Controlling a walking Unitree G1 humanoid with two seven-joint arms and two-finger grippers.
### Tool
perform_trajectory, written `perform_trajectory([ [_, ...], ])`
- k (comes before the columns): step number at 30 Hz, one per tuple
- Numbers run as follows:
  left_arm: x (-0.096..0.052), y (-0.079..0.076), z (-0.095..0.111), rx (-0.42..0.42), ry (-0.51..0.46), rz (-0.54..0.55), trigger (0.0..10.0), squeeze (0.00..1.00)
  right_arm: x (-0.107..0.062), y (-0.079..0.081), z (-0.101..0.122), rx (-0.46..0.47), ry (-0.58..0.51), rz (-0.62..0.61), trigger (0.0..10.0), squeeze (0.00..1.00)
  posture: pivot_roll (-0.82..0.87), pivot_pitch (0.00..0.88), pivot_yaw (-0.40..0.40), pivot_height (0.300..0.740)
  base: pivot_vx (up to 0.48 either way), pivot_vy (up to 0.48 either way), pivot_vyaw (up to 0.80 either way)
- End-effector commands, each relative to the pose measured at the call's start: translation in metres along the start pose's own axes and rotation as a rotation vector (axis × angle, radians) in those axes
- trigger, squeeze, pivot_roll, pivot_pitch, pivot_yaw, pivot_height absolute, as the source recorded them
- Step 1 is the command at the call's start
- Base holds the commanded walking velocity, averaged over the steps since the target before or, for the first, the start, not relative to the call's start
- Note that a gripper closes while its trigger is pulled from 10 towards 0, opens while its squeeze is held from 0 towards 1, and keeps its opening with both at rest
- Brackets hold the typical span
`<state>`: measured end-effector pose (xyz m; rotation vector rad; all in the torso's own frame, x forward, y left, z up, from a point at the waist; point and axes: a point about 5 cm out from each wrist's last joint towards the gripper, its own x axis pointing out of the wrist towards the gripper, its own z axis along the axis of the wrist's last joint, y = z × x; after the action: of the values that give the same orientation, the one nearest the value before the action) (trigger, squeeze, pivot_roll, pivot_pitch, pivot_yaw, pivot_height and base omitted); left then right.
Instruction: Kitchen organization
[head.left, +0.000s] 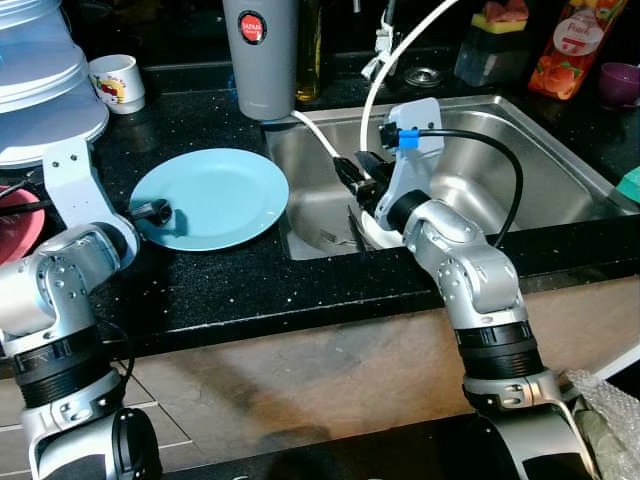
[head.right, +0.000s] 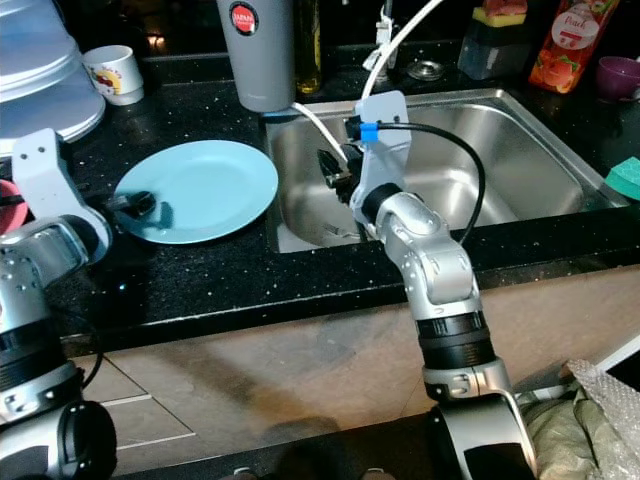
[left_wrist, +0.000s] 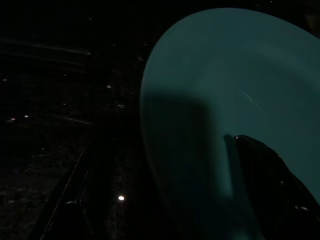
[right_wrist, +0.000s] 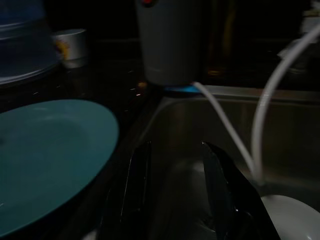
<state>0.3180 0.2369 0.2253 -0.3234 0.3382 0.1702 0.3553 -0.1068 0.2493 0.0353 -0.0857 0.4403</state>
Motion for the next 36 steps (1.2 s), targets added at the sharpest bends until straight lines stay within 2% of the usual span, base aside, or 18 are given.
perform_trajectory([
  [1, 0.006, -0.004, -0.012, -0.006, 0.067, -0.024, 10.0, 0.00, -0.001, -0.001, -0.002, 0.008, 0.005, -0.009, 10.0, 0.00, 0.01, 0.090, 0.008, 0.740, 0.000, 0.000, 0.00],
  [6, 0.009, -0.012, -0.010, 0.013, 0.065, -0.059, 10.0, 0.00, -0.002, -0.004, -0.003, 0.037, 0.019, -0.031, 10.0, 0.00, 0.01, 0.087, 0.009, 0.740, 0.000, 0.000, 0.00],
  [14, 0.011, -0.017, -0.009, 0.033, 0.067, -0.070, 10.0, 0.00, -0.002, -0.005, -0.003, 0.059, 0.020, -0.033, 10.0, 0.00, 0.01, 0.086, 0.013, 0.740, 0.000, 0.000, 0.00],
  [15, 0.011, -0.018, -0.009, 0.049, 0.064, -0.074, 5.5, 0.00, -0.002, -0.005, -0.004, 0.065, 0.026, -0.040, 10.0, 0.00, 0.01, 0.089, 0.014, 0.740, 0.000, 0.000, 0.00],
  [17, 0.010, -0.018, -0.008, 0.056, 0.063, -0.075, 5.5, 0.00, -0.002, -0.006, -0.004, 0.065, 0.028, -0.042, 10.0, 0.00, 0.01, 0.088, 0.013, 0.740, 0.000, 0.000, 0.00],
  [18, 0.010, -0.018, -0.008, 0.060, 0.063, -0.076, 4.0, 0.00, -0.002, -0.006, -0.005, 0.066, 0.031, -0.045, 10.0, 0.00, 0.01, 0.088, 0.013, 0.740, 0.000, 0.000, 0.00],
  [19, 0.010, -0.018, -0.008, 0.061, 0.063, -0.076, 4.0, 0.00, -0.003, -0.006, -0.005, 0.067, 0.032, -0.046, 10.0, 0.00, 0.01, 0.088, 0.013, 0.740, 0.000, 0.000, 0.00],
  [20, 0.011, -0.018, -0.008, 0.062, 0.063, -0.076, 2.7, 0.00, -0.002, -0.006, -0.005, 0.067, 0.034, -0.047, 10.0, 0.00, 0.01, 0.091, 0.013, 0.740, 0.000, 0.000, 0.00],
  [22, 0.011, -0.018, -0.008, 0.062, 0.063, -0.076, 2.7, 0.00, -0.002, -0.006, -0.005, 0.067, 0.035, -0.047, 10.0, 0.00, 0.01, 0.091, 0.013, 0.740, 0.000, 0.000, 0.00],
  [23, 0.010, -0.018, -0.009, 0.064, 0.063, -0.077, 1.0, 0.00, -0.002, -0.006, -0.005, 0.067, 0.037, -0.048, 10.0, 0.00, 0.01, 0.090, 0.013, 0.740, 0.000, 0.000, 0.00],
  [24, 0.010, -0.018, -0.009, 0.065, 0.063, -0.078, 0.0, 0.00, -0.002, -0.007, -0.006, 0.067, 0.039, -0.049, 10.0, 0.00, 0.01, 0.091, 0.012, 0.740, 0.000, 0.000, 0.00],
  [36, 0.010, -0.017, -0.008, 0.064, 0.058, -0.077, 0.0, 0.00, -0.002, -0.007, -0.006, 0.091, 0.047, -0.050, 10.0, 0.00, 0.01, 0.094, 0.011, 0.740, 0.000, 0.000, 0.00],
])
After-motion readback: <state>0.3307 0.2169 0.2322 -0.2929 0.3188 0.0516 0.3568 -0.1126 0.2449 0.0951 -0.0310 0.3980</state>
